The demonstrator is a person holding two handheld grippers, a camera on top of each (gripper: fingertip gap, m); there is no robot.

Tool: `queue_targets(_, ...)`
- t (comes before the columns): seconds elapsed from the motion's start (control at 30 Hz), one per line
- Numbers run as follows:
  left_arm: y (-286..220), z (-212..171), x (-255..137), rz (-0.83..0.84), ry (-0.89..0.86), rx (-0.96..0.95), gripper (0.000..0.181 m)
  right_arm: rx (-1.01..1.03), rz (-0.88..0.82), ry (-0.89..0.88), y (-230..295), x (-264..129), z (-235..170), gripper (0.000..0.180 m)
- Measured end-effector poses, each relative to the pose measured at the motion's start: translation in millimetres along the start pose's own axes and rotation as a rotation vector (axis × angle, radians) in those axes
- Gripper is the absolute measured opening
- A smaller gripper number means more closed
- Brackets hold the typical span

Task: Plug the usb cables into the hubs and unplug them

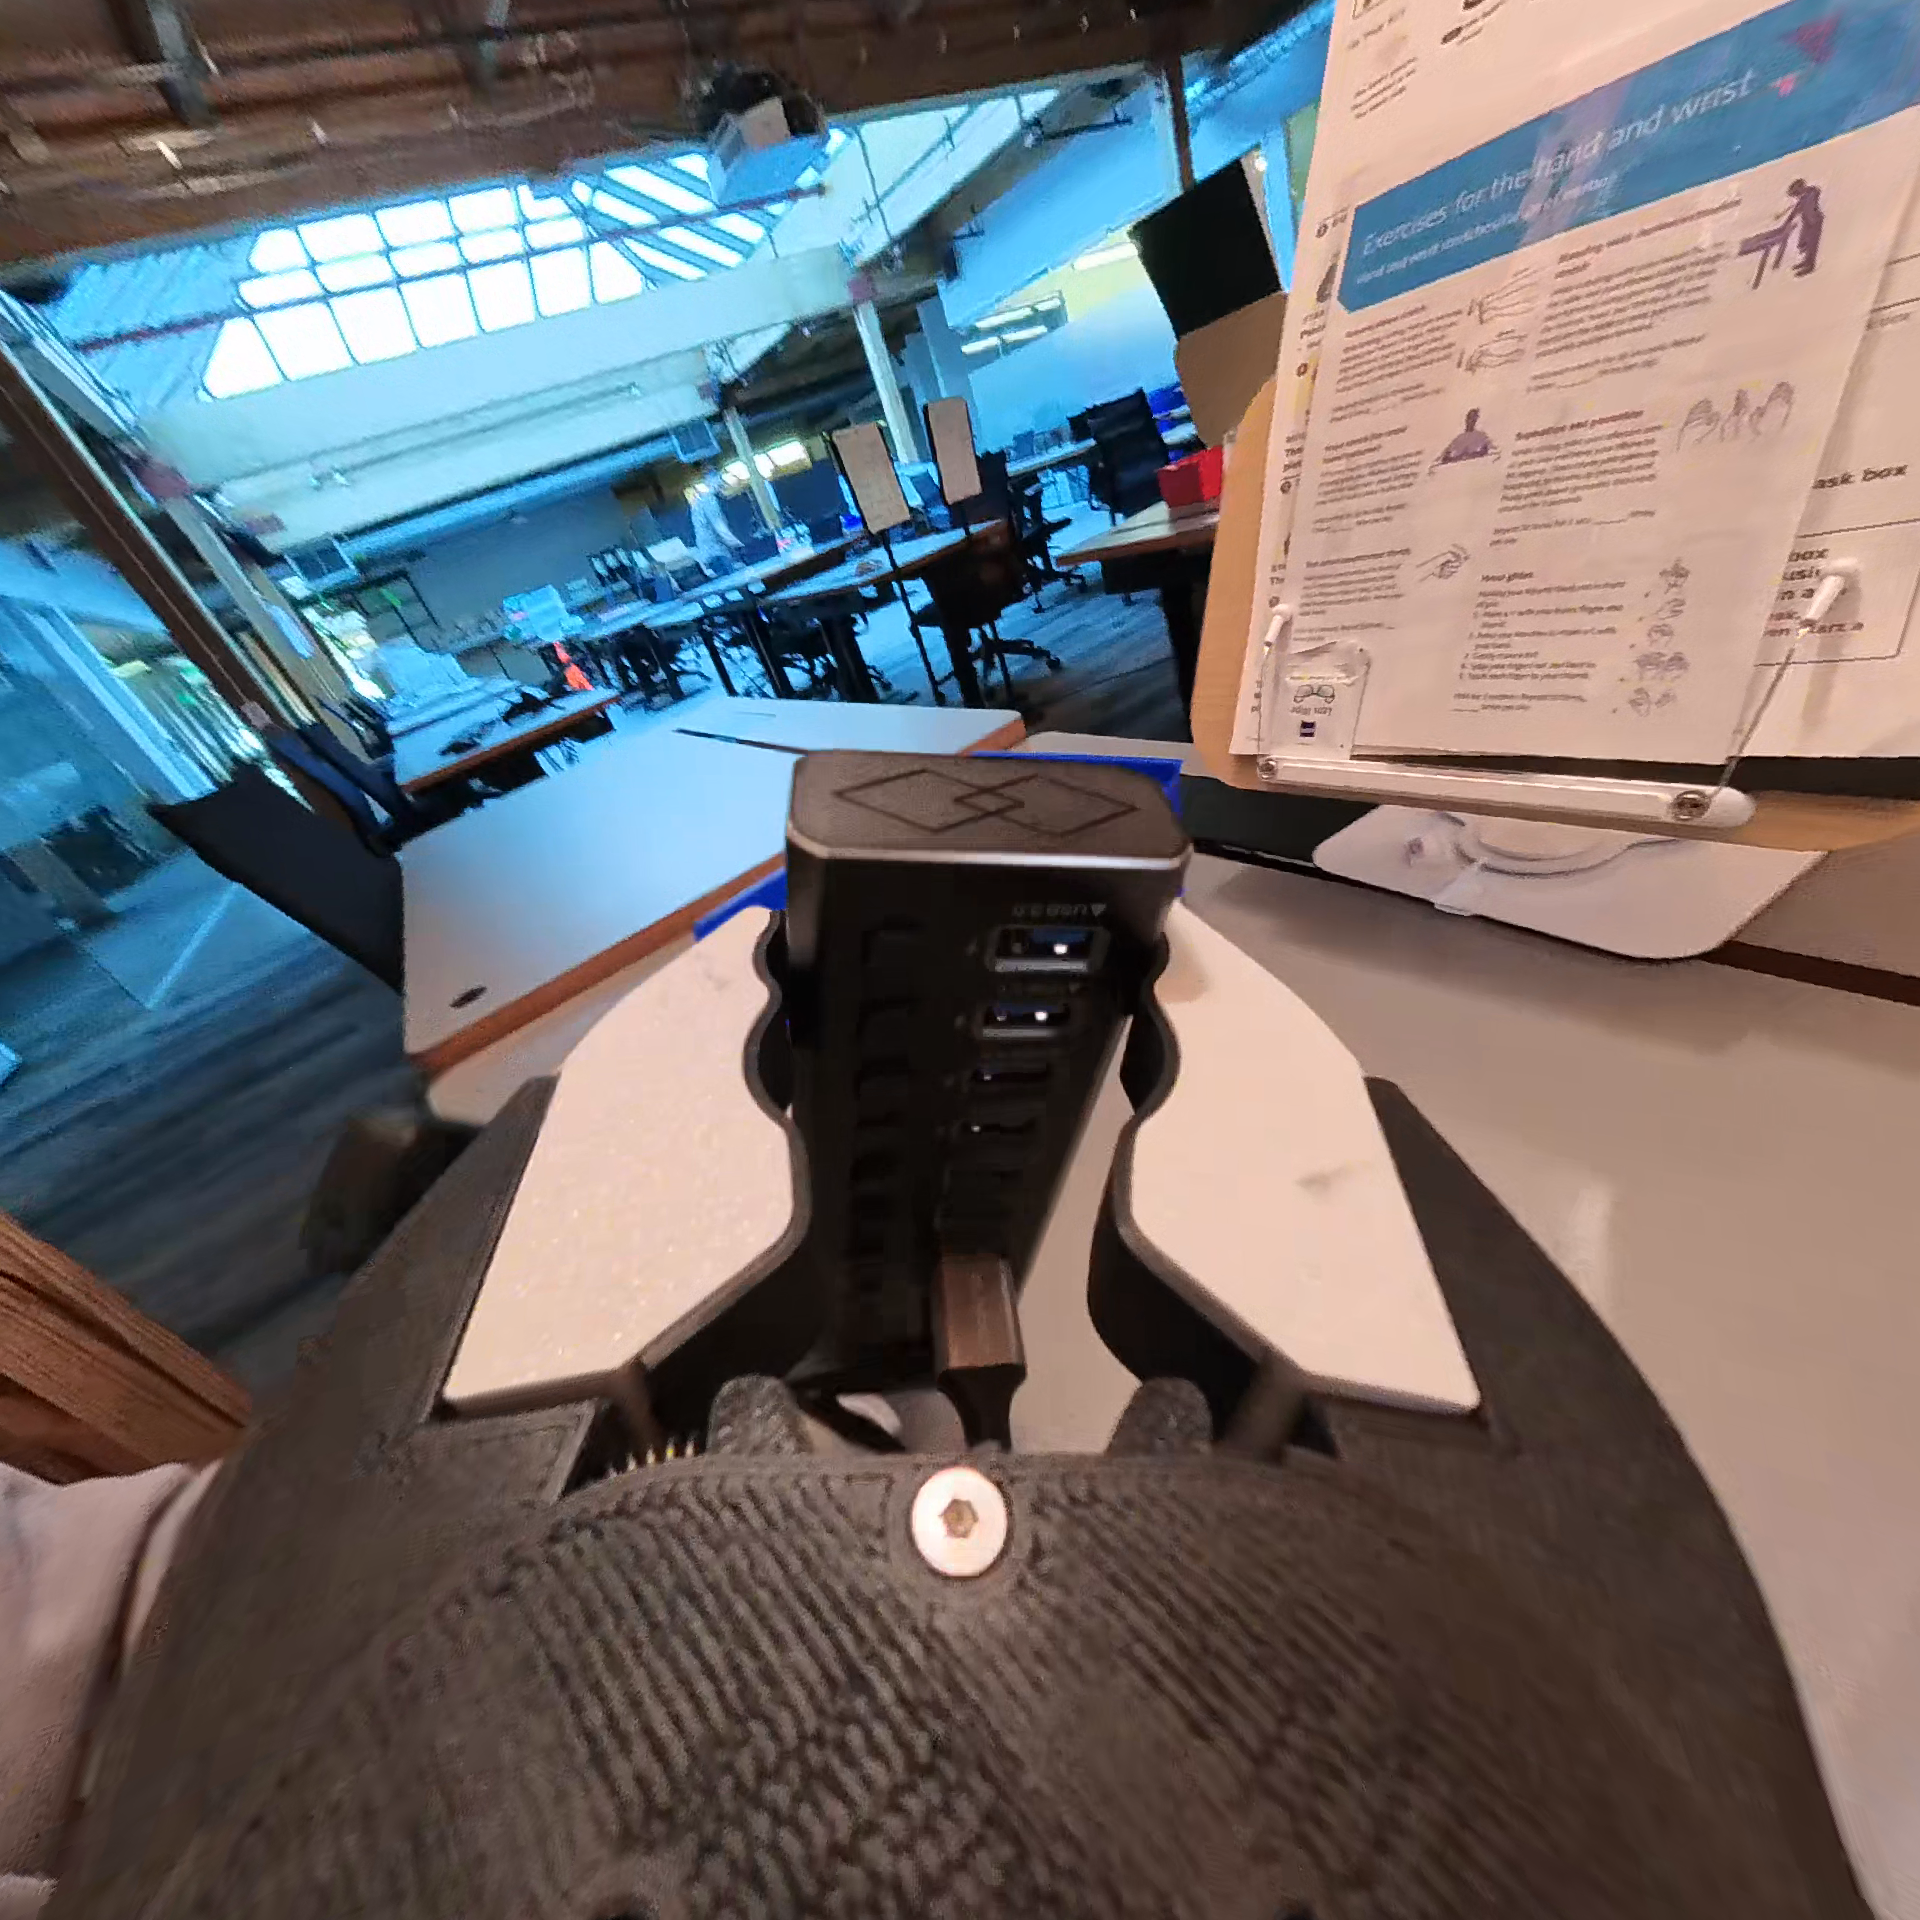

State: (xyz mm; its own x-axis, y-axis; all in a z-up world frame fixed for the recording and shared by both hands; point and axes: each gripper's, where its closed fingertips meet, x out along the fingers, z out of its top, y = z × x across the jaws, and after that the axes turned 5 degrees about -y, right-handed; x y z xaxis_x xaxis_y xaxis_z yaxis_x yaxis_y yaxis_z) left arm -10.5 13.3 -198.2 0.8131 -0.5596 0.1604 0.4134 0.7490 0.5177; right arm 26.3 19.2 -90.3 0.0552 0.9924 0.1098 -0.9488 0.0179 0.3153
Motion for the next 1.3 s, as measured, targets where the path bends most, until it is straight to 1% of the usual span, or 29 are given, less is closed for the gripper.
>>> queue_targets(0.07, 0, -3, 8, 0.066, 0.044, 0.114, 0.065, 0.054, 0.038, -0.028, 4, 1, 3, 0.062)
queue_targets(0.1, 10, -1, 10, 0.161, 0.048, 0.158, 0.064, 0.079, 0.05, -0.046, 5, 2, 5, 0.062)
queue_targets(0.13, 11, 7, 11, 0.205, 0.015, 0.174, 0.063, 0.107, 0.06, -0.073, 6, 2, 7, 0.062)
queue_targets(0.17, 8, 15, 12, 0.213, -0.016, 0.185, 0.051, 0.143, 0.072, -0.119, 6, 1, 14, 0.062)
queue_targets(0.2, 11, 20, 11, 0.268, -0.025, 0.219, 0.037, 0.178, 0.087, -0.154, 5, -2, 19, 0.062)
queue_targets(0.23, 19, 27, 7, 0.347, -0.03, 0.245, 0.033, 0.215, 0.122, -0.175, 7, -4, 22, 0.062)
queue_targets(0.33, 28, 48, 0, 0.398, -0.05, 0.228, 0.028, 0.334, 0.23, -0.233, 7, -13, 30, 0.063)
queue_targets(0.5, 30, 72, 0, 0.345, 0.011, 0.261, 0.028, 0.389, 0.329, -0.292, 3, -25, 37, 0.066)
queue_targets(0.57, 29, 85, -1, 0.321, 0.0, 0.239, 0.028, 0.318, 0.339, -0.281, 1, -29, 35, 0.073)
queue_targets(0.63, 31, 96, -5, 0.278, -0.02, 0.172, 0.028, 0.195, 0.31, -0.258, -4, -35, 33, 0.088)
queue_targets(0.7, 31, 104, -11, 0.21, -0.063, 0.069, 0.028, -0.017, 0.265, -0.269, -5, -47, 38, 0.091)
queue_targets(0.73, 31, 108, -14, 0.183, -0.088, 0.017, 0.028, -0.165, 0.257, -0.28, 0, -53, 41, 0.093)
queue_targets(0.77, 32, 111, -17, 0.164, -0.112, -0.04, 0.028, -0.32, 0.249, -0.276, 6, -58, 42, 0.09)
queue_targets(0.8, 34, 113, -19, 0.149, -0.127, -0.097, 0.028, -0.476, 0.237, -0.225, 9, -60, 35, 0.085)
queue_targets(0.83, 35, 111, -20, 0.135, -0.135, -0.146, 0.028, -0.636, 0.199, -0.117, 5, -58, 19, 0.08)
queue_targets(0.87, 37, 108, -20, 0.128, -0.134, -0.2, 0.028, -0.799, 0.118, -0.001, -6, -54, 1, 0.086)
queue_targets(0.9, 37, 102, -18, 0.119, -0.115, -0.241, 0.028, -0.92, 0.07, 0.084, -12, -49, -20, 0.098)
queue_targets(0.93, 37, 94, -16, 0.115, -0.07, -0.262, 0.028, -0.978, 0.069, 0.165, -13, -44, -45, 0.098)
queue_targets(0.97, 37, 85, -14, 0.112, -0.019, -0.267, 0.028, -0.993, 0.06, 0.235, -14, -39, -70, 0.094)
queue_targets(1.0, 36, 78, -13, 0.113, 0.04, -0.26, 0.028, -0.979, 0.05, 0.265, -14, -34, -90, 0.092)
queue_targets(1.03, 38, 72, -12, 0.125, 0.086, -0.24, 0.028, -0.931, 0.048, 0.244, -9, -29, -103, 0.09)
queue_targets(1.07, 39, 69, -12, 0.136, 0.105, -0.25, 0.028, -0.851, 0.061, 0.221, -1, -23, -114, 0.085)
queue_targets(1.1, 40, 70, -13, 0.142, 0.097, -0.27, 0.028, -0.776, 0.093, 0.222, 7, -19, -126, 0.085)
queue_targets(1.13, 42, 72, -14, 0.146, 0.089, -0.291, 0.028, -0.703, 0.076, 0.222, 11, -15, -133, 0.085)
queue_targets(1.17, 45, 73, -16, 0.165, 0.082, -0.314, 0.028, -0.645, 0.026, 0.231, 11, -10, -137, 0.096)
queue_targets(1.2, 49, 73, -18, 0.188, 0.077, -0.339, 0.029, -0.633, 0.001, 0.264, 12, -9, -143, 0.109)
queue_targets(1.23, 55, 72, -22, 0.215, 0.075, -0.353, 0.028, -0.632, -0.044, 0.293, 10, -9, -146, 0.102)
queue_targets(1.27, 61, 72, -26, 0.245, 0.069, -0.371, 0.028, -0.597, -0.117, 0.3, 6, -8, -146, 0.098)
queue_targets(1.3, 66, 73, -29, 0.272, 0.056, -0.397, 0.028, -0.521, -0.123, 0.291, 12, -6, -150, 0.096)
